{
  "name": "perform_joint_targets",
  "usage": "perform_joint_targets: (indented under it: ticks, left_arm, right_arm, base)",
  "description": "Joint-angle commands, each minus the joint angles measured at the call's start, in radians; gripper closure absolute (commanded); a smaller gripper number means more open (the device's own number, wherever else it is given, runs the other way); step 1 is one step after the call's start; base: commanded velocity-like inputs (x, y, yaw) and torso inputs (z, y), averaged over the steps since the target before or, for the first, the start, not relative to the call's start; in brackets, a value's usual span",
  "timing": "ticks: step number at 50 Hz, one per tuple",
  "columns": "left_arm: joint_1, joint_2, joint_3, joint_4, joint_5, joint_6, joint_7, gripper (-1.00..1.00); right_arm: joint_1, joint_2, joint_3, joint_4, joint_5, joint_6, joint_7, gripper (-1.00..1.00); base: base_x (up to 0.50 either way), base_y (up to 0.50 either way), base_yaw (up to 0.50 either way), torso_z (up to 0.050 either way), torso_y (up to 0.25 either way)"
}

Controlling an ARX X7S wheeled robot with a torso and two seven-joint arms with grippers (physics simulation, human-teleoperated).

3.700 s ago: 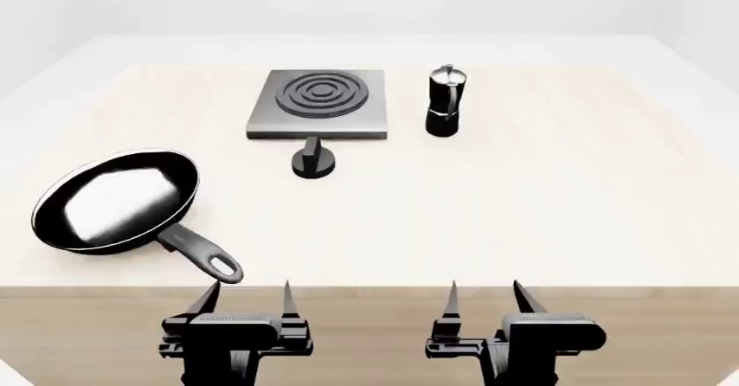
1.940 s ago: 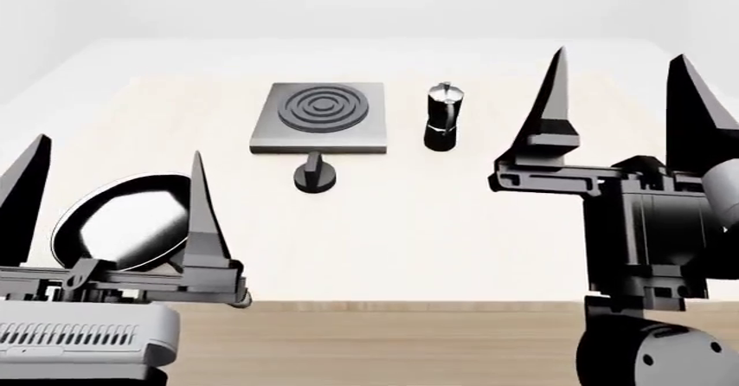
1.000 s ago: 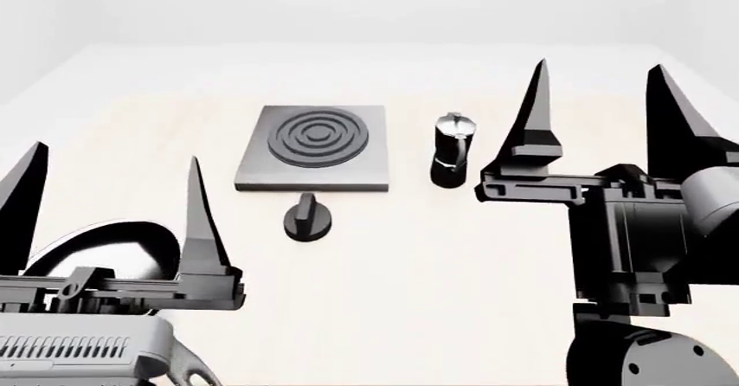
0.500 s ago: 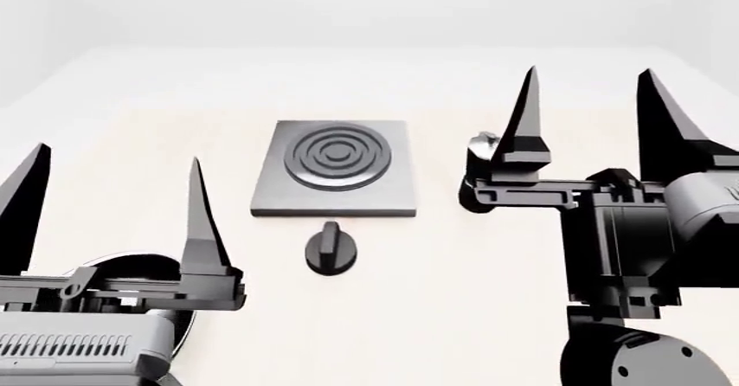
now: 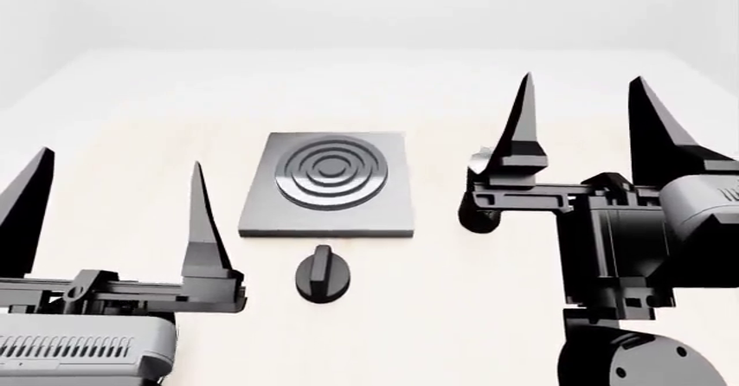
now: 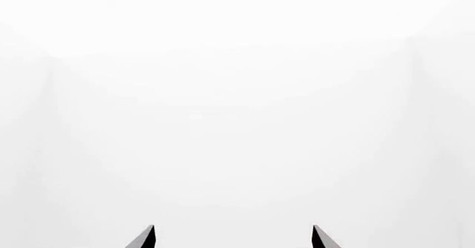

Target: Turn on the stove and put the moka pot on it.

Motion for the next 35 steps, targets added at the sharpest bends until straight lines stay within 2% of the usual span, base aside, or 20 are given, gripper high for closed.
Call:
perform_joint_targets:
  ticks: [1, 3, 7, 12, 13, 25, 27, 35]
  left_arm:
    - [0.005, -0.015, 0.007, -0.004, -0.012, 0.005, -0.02, -1.0]
    - [0.002, -0.018, 0.009, -0.006, -0.014, 0.004, -0.024, -1.0]
    - [0.01, -0.022, 0.009, -0.013, -0.021, 0.015, -0.032, -1.0]
    - [0.01, -0.029, 0.012, -0.013, -0.025, 0.013, -0.041, -1.0]
    - [0.01, -0.03, 0.013, -0.012, -0.026, 0.014, -0.043, -1.0]
    - [0.018, -0.044, 0.019, -0.011, -0.036, 0.016, -0.062, -1.0]
    - [0.021, -0.046, 0.02, -0.013, -0.038, 0.02, -0.065, -1.0]
    - [0.012, -0.054, 0.034, -0.03, -0.039, 0.017, -0.076, -1.0]
  right_arm:
    - [-0.023, 0.004, -0.006, 0.015, 0.001, -0.035, 0.002, -1.0]
    - [0.008, 0.006, 0.0, -0.003, 0.018, 0.013, 0.011, -1.0]
    - [-0.031, 0.007, -0.011, 0.025, 0.001, -0.05, 0.003, -1.0]
    - [-0.027, 0.01, -0.015, 0.024, 0.004, -0.046, 0.007, -1.0]
    - [0.003, 0.012, -0.01, 0.005, 0.018, 0.001, 0.015, -1.0]
    - [-0.031, 0.019, -0.03, 0.025, 0.001, -0.055, 0.014, -1.0]
    - [0.003, 0.02, -0.023, 0.005, 0.019, -0.003, 0.023, -1.0]
    - [0.003, 0.025, -0.026, 0.004, 0.026, 0.002, 0.027, -1.0]
  base:
    - [0.15, -0.17, 0.0, 0.0, 0.0]
    - [0.14, -0.14, 0.0, 0.0, 0.0]
    - [0.14, -0.13, 0.0, 0.0, 0.0]
    - [0.14, -0.13, 0.0, 0.0, 0.0]
    - [0.14, -0.13, 0.0, 0.0, 0.0]
    - [0.14, -0.07, 0.0, 0.0, 0.0]
    - [0.13, -0.02, 0.0, 0.0, 0.0]
    - [0.14, 0.0, 0.0, 0.0, 0.0]
